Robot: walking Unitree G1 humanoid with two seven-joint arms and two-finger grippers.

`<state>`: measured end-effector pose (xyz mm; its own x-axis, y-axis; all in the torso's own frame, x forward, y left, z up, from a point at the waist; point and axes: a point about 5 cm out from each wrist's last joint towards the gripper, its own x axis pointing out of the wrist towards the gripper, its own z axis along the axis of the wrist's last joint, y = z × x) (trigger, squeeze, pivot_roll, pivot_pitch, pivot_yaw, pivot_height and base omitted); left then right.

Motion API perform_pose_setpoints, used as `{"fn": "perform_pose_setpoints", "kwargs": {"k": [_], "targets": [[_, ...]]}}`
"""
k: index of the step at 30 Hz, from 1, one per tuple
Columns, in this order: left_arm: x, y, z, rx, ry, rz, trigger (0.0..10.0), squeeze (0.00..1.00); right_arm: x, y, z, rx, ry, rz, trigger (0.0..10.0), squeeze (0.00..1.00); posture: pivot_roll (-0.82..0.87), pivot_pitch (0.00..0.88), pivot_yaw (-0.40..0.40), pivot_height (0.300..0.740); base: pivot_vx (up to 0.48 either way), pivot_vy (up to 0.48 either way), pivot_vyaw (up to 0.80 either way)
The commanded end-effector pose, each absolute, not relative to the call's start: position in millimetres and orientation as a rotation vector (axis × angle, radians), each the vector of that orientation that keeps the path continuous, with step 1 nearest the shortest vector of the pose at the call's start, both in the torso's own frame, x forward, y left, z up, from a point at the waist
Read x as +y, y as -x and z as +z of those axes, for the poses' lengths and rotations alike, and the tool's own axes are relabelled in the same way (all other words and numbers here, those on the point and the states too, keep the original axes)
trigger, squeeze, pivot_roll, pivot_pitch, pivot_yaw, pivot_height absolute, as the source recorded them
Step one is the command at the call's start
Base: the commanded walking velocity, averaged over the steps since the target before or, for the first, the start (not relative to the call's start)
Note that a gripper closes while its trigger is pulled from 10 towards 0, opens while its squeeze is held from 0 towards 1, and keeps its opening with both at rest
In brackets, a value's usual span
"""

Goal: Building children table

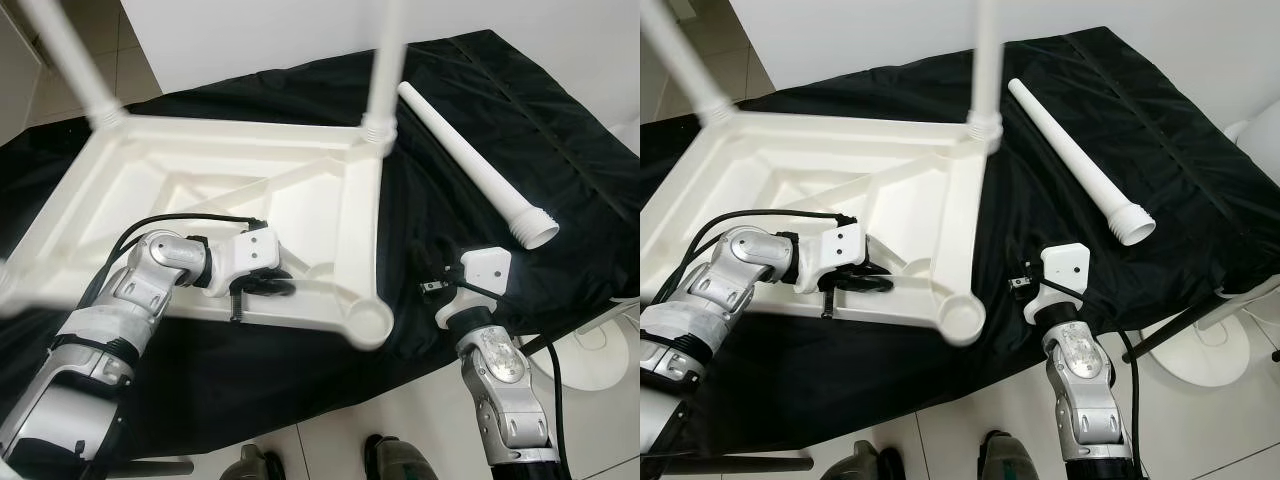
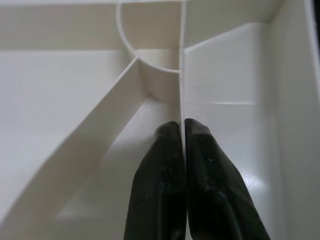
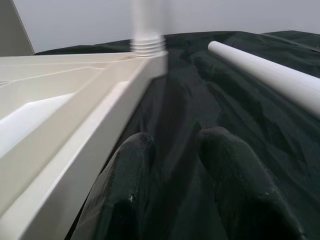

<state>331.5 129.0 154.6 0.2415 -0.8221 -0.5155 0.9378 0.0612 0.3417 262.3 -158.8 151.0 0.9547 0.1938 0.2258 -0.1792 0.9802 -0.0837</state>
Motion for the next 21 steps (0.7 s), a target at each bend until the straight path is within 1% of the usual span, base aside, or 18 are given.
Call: {"fn": "perform_pose_setpoints", "kwargs": {"k": [1, 2, 3, 4, 5, 7, 8, 9, 11, 15, 16, 18, 21], "targets": [[138.9, -335.3, 151.1, 0.202, -0.645, -1.231, 0.0, 0.0, -158.2, -262.3, 148.7, -0.219, 0.058, 0.187, 10.0, 0.0, -0.14, 0.135, 0.128, 0.74, 0.0, 0.0, 0.0], [138.9, -335.3, 151.1, 0.202, -0.645, -1.231, 0.0, 0.0, -158.2, -262.3, 148.7, -0.219, 0.058, 0.187, 10.0, 0.0, -0.14, 0.135, 0.128, 0.74, 0.0, 0.0, 0.0], [131.9, -335.1, 152.2, 0.164, -0.606, -1.199, 1.6, 0.0, -158.2, -262.9, 149.2, -0.223, 0.055, 0.179, 10.0, 0.0, -0.15, 0.133, 0.129, 0.74, 0.0, 0.0, 0.0], [131.9, -335.1, 152.2, 0.164, -0.606, -1.199, 1.6, 0.0, -158.2, -262.9, 149.2, -0.223, 0.055, 0.179, 10.0, 0.0, -0.15, 0.133, 0.129, 0.74, 0.0, 0.0, 0.0], [129.0, -334.7, 152.6, 0.149, -0.591, -1.187, 4.3, 0.0, -158.2, -263.0, 149.3, -0.224, 0.053, 0.175, 10.0, 0.0, -0.15, 0.133, 0.129, 0.74, 0.0, 0.0, 0.0], [129.0, -334.7, 152.6, 0.149, -0.591, -1.187, 4.3, 0.0, -158.2, -263.0, 149.3, -0.224, 0.053, 0.175, 10.0, 0.0, -0.15, 0.133, 0.129, 0.74, 0.0, 0.0, 0.0], [124.8, -333.3, 153.2, 0.123, -0.578, -1.181, 8.6, 0.0, -158.4, -263.1, 149.2, -0.225, 0.051, 0.172, 10.0, 0.0, -0.15, 0.131, 0.128, 0.74, 0.0, 0.0, 0.0], [118.2, -329.3, 154.6, 0.081, -0.567, -1.195, 10.0, 0.0, -158.8, -263.5, 149.2, -0.225, 0.05, 0.168, 10.0, 0.0, -0.15, 0.131, 0.124, 0.74, 0.0, 0.0, 0.0], [106.1, -320.9, 155.0, 0.039, -0.531, -1.232, 10.0, 0.0, -158.6, -264.9, 149.1, -0.226, 0.05, 0.167, 10.0, 0.0, -0.15, 0.131, 0.122, 0.74, 0.0, 0.0, 0.0], [98.8, -315.0, 154.5, 0.027, -0.507, -1.268, 10.0, 0.0, -158.0, -266.6, 149.7, -0.228, 0.05, 0.17, 10.0, 0.0, -0.14, 0.131, 0.118, 0.74, 0.0, 0.0, 0.0], [95.8, -313.0, 155.1, 0.025, -0.483, -1.281, 10.0, 1.0, -158.1, -267.9, 150.3, -0.229, 0.048, 0.17, 10.0, 0.0, -0.14, 0.131, 0.117, 0.74, 0.0, 0.0, 0.0], [92.6, -310.6, 156.6, 0.018, -0.466, -1.293, 10.0, 1.0, -158.5, -269.3, 151.0, -0.231, 0.048, 0.168, 10.0, 0.0, -0.14, 0.131, 0.117, 0.74, 0.0, 0.0, 0.0], [90.0, -310.6, 159.7, -0.004, -0.486, -1.269, 10.0, 1.0, -160.3, -272.2, 153.2, -0.239, 0.047, 0.161, 10.0, 0.0, -0.14, 0.131, 0.117, 0.74, 0.0, 0.0, 0.0]]}}
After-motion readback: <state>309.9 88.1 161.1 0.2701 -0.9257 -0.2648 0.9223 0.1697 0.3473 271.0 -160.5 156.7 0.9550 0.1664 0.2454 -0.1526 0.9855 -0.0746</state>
